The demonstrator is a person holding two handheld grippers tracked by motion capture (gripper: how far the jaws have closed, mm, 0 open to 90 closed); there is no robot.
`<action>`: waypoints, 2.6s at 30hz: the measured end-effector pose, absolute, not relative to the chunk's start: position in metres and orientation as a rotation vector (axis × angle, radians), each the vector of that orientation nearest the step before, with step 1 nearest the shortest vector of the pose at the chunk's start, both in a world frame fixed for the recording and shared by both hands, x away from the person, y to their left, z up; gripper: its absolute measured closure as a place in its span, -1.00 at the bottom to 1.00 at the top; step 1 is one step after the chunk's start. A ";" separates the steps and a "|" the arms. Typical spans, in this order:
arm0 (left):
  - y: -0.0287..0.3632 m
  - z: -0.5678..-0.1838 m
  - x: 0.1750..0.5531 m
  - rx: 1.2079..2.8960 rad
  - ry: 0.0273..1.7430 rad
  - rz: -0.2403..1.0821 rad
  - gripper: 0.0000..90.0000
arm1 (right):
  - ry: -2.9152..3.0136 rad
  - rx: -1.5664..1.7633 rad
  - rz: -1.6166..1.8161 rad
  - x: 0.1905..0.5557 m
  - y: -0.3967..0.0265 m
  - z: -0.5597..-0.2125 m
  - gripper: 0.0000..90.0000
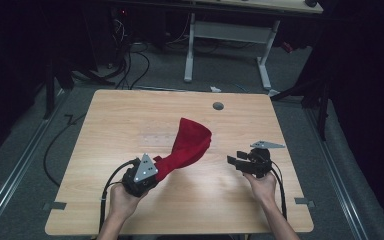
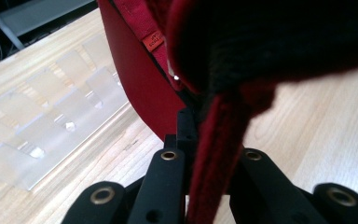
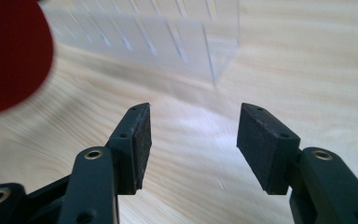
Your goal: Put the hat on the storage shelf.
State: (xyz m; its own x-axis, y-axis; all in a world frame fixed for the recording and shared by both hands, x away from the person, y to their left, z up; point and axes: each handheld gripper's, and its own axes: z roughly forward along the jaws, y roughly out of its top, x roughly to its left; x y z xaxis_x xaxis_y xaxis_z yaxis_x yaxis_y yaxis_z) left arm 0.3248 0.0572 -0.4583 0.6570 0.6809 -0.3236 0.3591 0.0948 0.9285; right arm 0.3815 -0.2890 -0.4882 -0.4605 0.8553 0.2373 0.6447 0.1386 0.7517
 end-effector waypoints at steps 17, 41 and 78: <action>0.078 -0.445 0.342 1.414 0.973 0.314 0.90 | 2.163 1.391 0.883 0.378 -0.275 -0.527 -0.08; 0.091 -0.431 0.381 1.214 1.081 0.319 0.90 | 2.136 1.369 0.902 0.374 -0.274 -0.531 -0.17; 0.116 -0.424 0.450 1.094 1.188 0.438 0.90 | 2.143 1.364 0.903 0.374 -0.274 -0.531 -0.21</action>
State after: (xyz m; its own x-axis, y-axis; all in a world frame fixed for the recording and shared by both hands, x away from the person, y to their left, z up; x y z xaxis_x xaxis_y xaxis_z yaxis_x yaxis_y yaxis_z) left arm 0.4495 0.1161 -0.4242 0.3688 0.7721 -0.5175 0.2508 0.4535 0.8553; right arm 0.3738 -0.2741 -0.5311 -0.4155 0.9094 -0.0200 0.6209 0.2996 0.7243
